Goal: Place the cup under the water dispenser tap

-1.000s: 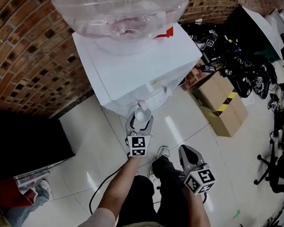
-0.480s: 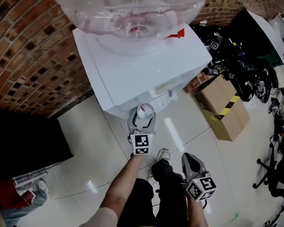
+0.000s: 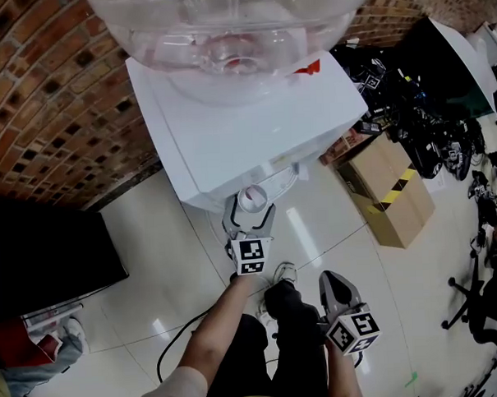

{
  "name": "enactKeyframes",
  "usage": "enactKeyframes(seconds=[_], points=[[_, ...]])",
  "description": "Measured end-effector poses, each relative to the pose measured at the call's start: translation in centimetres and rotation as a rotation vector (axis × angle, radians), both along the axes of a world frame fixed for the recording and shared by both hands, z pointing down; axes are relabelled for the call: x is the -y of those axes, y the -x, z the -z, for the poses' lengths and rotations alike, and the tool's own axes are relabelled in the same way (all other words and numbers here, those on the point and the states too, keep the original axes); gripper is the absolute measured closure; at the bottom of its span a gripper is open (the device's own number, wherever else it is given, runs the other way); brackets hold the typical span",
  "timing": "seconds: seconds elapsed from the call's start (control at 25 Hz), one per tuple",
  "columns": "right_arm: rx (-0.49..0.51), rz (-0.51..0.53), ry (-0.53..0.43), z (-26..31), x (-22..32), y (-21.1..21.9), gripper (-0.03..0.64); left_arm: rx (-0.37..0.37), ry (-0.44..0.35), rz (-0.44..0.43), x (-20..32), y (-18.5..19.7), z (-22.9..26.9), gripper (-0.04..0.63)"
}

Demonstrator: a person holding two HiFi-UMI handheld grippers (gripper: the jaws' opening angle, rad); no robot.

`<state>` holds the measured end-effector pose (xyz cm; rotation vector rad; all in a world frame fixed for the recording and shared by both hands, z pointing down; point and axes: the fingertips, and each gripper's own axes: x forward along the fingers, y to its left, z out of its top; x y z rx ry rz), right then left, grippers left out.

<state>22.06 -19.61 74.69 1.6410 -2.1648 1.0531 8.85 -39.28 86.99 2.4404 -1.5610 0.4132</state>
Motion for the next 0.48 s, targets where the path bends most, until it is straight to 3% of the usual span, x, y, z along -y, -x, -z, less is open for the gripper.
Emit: enactKeyframes(seconds=[0.24,0.48], points=[[0.006,-0.008,-0.012,3.0,0.7,0.4,0.617,-0.029,0.078,-0.005,-4.0,1.5,1.6,0.173],[0.041,-0.025,-0.018,9.7,0.5,0.8,0.617,-0.023,0.124,-0.073,-9.8,3.6,9.4,0.192]])
